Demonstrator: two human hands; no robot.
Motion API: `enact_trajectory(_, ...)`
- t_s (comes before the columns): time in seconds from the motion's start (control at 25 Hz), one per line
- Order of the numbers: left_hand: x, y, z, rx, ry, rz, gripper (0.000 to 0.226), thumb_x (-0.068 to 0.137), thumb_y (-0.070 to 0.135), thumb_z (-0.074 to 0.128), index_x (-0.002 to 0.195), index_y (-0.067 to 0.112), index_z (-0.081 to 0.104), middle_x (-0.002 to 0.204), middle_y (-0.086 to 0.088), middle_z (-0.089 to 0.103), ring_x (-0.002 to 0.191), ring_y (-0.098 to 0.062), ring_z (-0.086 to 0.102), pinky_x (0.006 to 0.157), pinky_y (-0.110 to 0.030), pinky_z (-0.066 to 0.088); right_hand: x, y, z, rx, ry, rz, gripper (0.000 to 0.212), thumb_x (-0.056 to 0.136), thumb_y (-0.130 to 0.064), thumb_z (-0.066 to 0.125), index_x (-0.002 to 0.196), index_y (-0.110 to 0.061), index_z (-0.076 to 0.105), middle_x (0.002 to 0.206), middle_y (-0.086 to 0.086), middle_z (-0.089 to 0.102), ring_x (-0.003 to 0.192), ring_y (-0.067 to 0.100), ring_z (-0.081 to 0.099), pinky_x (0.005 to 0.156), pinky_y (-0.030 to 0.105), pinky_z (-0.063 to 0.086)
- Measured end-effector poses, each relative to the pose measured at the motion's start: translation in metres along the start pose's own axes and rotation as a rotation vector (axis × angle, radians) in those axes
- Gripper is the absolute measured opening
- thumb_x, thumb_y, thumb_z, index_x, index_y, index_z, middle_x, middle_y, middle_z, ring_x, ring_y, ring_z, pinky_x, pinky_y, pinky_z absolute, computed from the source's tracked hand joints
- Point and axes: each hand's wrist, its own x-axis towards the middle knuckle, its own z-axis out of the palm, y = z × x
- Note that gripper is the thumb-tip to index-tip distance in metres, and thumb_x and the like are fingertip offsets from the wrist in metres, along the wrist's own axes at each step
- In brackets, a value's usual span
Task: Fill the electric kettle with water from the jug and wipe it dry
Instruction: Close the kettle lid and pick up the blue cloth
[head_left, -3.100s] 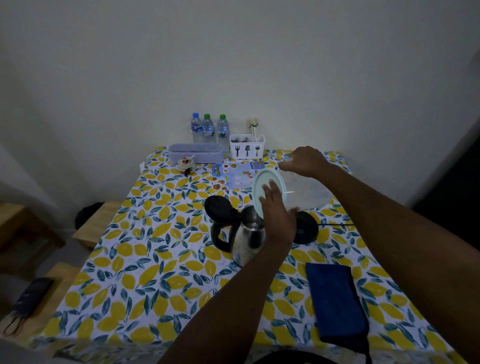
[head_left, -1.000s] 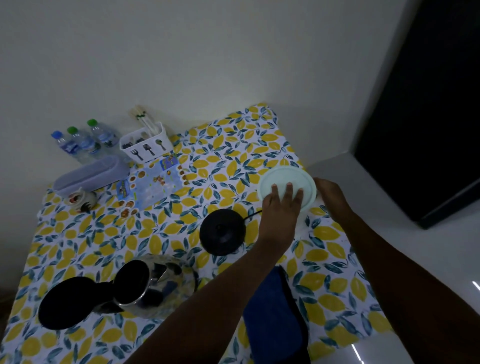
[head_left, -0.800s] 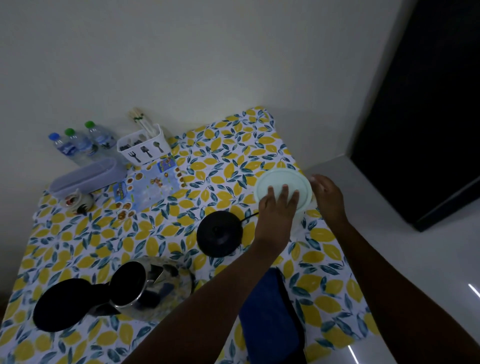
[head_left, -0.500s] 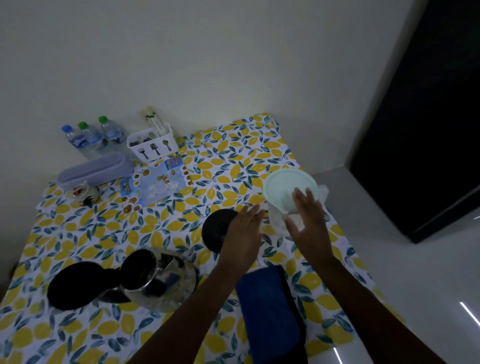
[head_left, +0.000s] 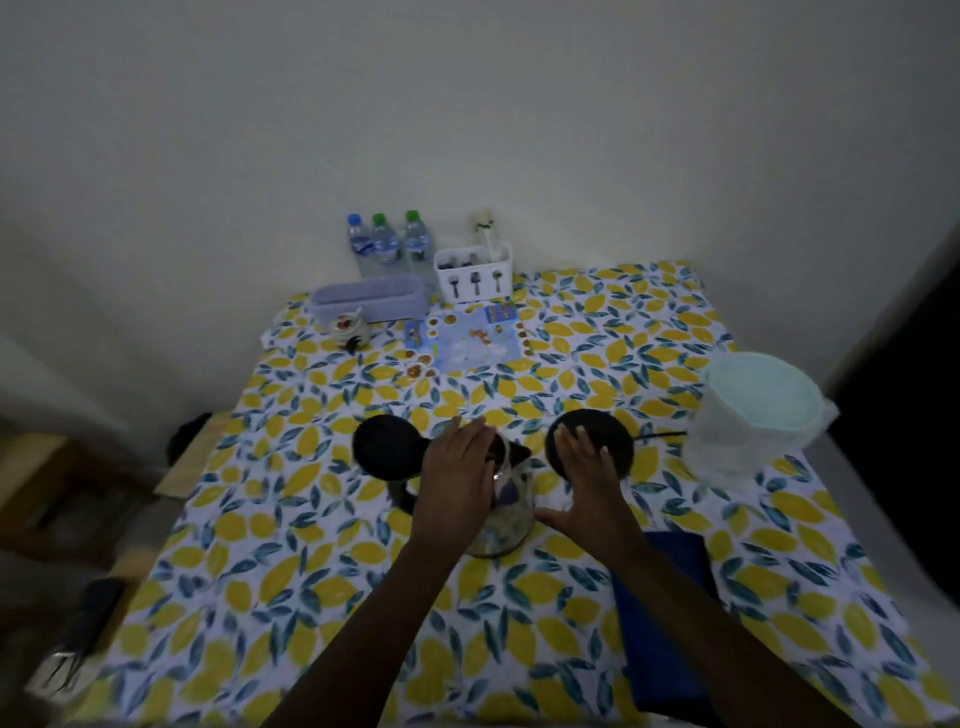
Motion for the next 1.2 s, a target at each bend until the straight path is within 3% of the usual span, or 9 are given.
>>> enact_trajectory(0.08,-0.007,-0.029,-0.018,0.037,0.066,-0.034,0.042,0.089,0.018,0.065,0.128,0.010,0.055,0.138,-0.012,0.054,0.136,-0.034,0.038,0.108,-0.053,0.037,0.009,-0.019,0.011,-0.009,-0.033,0.019,0.112,0.069,-0.088,0.032,0.152,-0.020,-0.001,0.159,-0.003,-0.001,0.146,0.015,-0.010,0.118,0.045,-0.002)
enact_trajectory(0.16,-0.014,-0.055,-0.029,-0.001,0.111,-0.134,0.048,0.090,0.021,0.063,0.134,0.011,0.048,0.148,-0.014,0.041,0.141,-0.034,0.025,0.112,-0.053,0.030,0.017,-0.036,0.017,0.010,-0.059,0.054,0.117,0.068,-0.081,0.049,0.151,-0.013,0.002,0.159,0.000,0.001,0.147,0.017,-0.006,0.118,0.045,-0.002)
enact_trajectory(0.28,-0.022,-0.072,-0.037,-0.423,0.100,-0.500,0.081,0.086,0.035,0.067,0.149,0.016,0.019,0.159,-0.009,0.018,0.146,-0.027,0.015,0.116,-0.045,0.023,0.026,-0.051,0.024,0.054,-0.075,0.137,0.112,0.070,-0.054,0.074,0.151,-0.009,0.011,0.160,0.008,0.014,0.148,0.023,0.006,0.119,0.046,0.005)
enact_trajectory(0.36,-0.023,-0.071,-0.039,-0.672,0.093,-0.570,0.090,0.082,0.038,0.072,0.150,0.020,0.014,0.158,-0.005,0.021,0.143,-0.024,0.023,0.115,-0.046,0.030,0.028,-0.053,0.025,0.169,-0.038,0.194,0.104,0.068,-0.043,0.082,0.148,-0.010,0.023,0.155,0.010,0.027,0.143,0.026,0.024,0.115,0.046,0.024)
enact_trajectory(0.44,-0.016,-0.069,-0.041,-0.705,0.077,-0.459,0.090,0.081,0.034,0.074,0.149,0.024,0.016,0.157,-0.002,0.024,0.142,-0.019,0.026,0.112,-0.038,0.032,0.026,-0.056,0.024,0.258,-0.022,0.231,0.100,0.066,-0.034,0.085,0.145,-0.010,0.028,0.150,0.010,0.034,0.136,0.026,0.036,0.106,0.036,0.036)
enact_trajectory(0.56,0.003,-0.058,-0.039,-0.668,-0.067,-0.209,0.087,0.083,0.028,0.073,0.150,0.025,0.018,0.158,0.004,0.022,0.142,-0.010,0.022,0.110,-0.027,0.029,0.026,-0.058,0.022,0.299,0.009,0.229,0.094,0.066,-0.029,0.086,0.141,-0.008,0.034,0.142,0.012,0.041,0.127,0.026,0.045,0.096,0.028,0.039)
enact_trajectory(0.72,0.023,-0.047,-0.026,-0.505,-0.303,0.030,0.083,0.086,0.034,0.068,0.150,0.025,0.016,0.160,0.004,0.013,0.147,-0.016,0.008,0.118,-0.039,0.022,0.026,-0.056,0.020,0.348,-0.007,0.254,0.096,0.063,-0.034,0.087,0.140,-0.010,0.034,0.139,0.010,0.045,0.125,0.024,0.048,0.098,0.032,0.042)
enact_trajectory(0.88,0.025,-0.051,-0.005,-0.325,-0.506,0.108,0.076,0.090,0.045,0.058,0.150,0.020,0.019,0.161,0.003,0.012,0.148,-0.020,0.002,0.120,-0.045,0.016,0.025,-0.054,0.021,0.370,-0.018,0.259,0.098,0.063,-0.042,0.085,0.141,-0.012,0.034,0.141,0.008,0.044,0.128,0.021,0.045,0.101,0.032,0.041)
enact_trajectory(1.2,0.020,-0.049,0.018,-0.240,-0.400,0.084,0.046,0.102,0.038,0.036,0.144,0.021,0.034,0.156,-0.002,0.027,0.146,-0.026,0.014,0.115,-0.050,0.022,0.025,-0.048,0.027,0.378,0.015,0.202,0.095,0.067,-0.041,0.083,0.141,-0.011,0.032,0.141,0.008,0.044,0.126,0.019,0.044,0.097,0.024,0.035)
